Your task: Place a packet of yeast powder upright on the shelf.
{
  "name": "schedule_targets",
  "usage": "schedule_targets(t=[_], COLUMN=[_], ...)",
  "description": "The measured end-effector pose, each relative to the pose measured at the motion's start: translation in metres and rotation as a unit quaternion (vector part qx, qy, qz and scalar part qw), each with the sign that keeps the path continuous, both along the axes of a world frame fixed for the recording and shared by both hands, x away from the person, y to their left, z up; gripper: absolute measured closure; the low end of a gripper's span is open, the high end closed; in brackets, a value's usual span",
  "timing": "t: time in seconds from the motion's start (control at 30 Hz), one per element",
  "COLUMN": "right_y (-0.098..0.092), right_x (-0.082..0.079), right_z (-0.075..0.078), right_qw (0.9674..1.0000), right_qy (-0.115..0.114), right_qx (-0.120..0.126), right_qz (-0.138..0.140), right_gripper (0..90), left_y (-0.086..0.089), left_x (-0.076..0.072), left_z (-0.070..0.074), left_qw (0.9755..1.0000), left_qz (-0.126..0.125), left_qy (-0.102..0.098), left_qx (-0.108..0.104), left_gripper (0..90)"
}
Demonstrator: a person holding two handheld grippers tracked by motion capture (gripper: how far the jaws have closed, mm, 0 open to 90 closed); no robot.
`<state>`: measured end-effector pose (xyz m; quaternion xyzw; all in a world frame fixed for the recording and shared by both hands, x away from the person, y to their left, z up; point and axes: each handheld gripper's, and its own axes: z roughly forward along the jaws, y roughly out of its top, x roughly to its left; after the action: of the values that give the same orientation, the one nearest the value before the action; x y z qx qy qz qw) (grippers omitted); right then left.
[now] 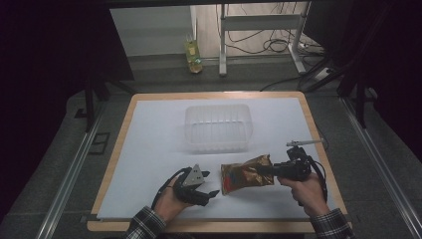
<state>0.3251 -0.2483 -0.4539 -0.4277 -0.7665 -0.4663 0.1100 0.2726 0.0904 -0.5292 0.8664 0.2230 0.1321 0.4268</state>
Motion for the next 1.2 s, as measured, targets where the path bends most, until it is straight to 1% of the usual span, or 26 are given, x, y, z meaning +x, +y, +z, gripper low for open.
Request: schedule_targets(t=[0.13,0.17,0.23,0.27,0.3,0.37,0.43,0.47,0.5,0.57,0.67,0.83,1.07,1.1,1.2], right_y=[-0.001,-0.002,-0.003,-0.003,-0.004,-0.004,-0.004,-0.004,-0.005,-0.005,-0.006,-0.007,-0.003,-0.002,0.0], right_x=[0.0,0.0,0.0,0.0,0.0,0.0,0.001,0.001,0.002,0.003,0.005,0.009,0.016,0.018,0.023], right_z=[0.003,0.007,0.009,0.009,0.013,0.014,0.018,0.018,0.022,0.025,0.031,0.04,0.053,0.055,0.061], right_qw=[1.0,0.9999,0.9999,0.9999,0.9998,0.9998,0.9997,0.9997,0.9997,0.9996,0.9993,0.9989,0.9984,0.9984,0.9983], right_qy=[-0.006,-0.012,-0.013,-0.013,-0.016,-0.018,-0.018,-0.018,-0.019,-0.022,-0.027,-0.035,-0.043,-0.039,-0.04], right_qx=[-0.001,-0.001,-0.001,-0.001,-0.001,-0.001,-0.003,-0.003,-0.003,-0.002,-0.002,-0.002,0.001,0.0,0.002], right_qz=[-0.001,-0.003,-0.005,-0.005,-0.008,-0.009,-0.014,-0.014,-0.017,-0.02,-0.025,-0.031,-0.037,-0.04,-0.042], right_gripper=[74.5,74.7,74.9,74.9,75.2,75.2,75.3,75.3,75.4,75.4,75.5,75.4,75.6,75.6,75.7], left_y=[0.002,0.003,0.004,0.004,0.003,0.003,0.002,0.002,0.002,0.002,0.004,0.008,0.008,0.008,0.008], left_x=[-0.003,-0.005,-0.007,-0.007,-0.009,-0.01,-0.012,-0.012,-0.013,-0.014,-0.017,-0.021,-0.023,-0.023,-0.023], left_z=[0.001,0.002,0.002,0.002,0.002,0.002,0.003,0.003,0.002,0.001,0.0,0.0,-0.002,-0.002,-0.002], left_qw=[1.0,1.0,1.0,1.0,1.0,1.0,0.9999,0.9999,0.9999,0.9998,0.9997,0.9997,0.9997,0.9997,0.9997], left_qz=[0.001,0.0,0.001,0.001,0.003,0.003,0.008,0.008,0.014,0.016,0.019,0.02,0.017,0.017,0.017], left_qy=[0.002,0.005,0.009,0.009,0.009,0.009,0.008,0.008,0.005,0.004,0.007,0.006,0.001,0.0,0.0], left_qx=[-0.001,0.0,0.002,0.002,0.003,0.003,0.005,0.005,0.007,0.012,0.011,0.009,0.018,0.018,0.02], left_gripper=[20.7,19.6,17.1,15.6,13.2,10.5,7.1,6.2,5.3,3.6,1.9,0.9,0.3,0.3,0.2])
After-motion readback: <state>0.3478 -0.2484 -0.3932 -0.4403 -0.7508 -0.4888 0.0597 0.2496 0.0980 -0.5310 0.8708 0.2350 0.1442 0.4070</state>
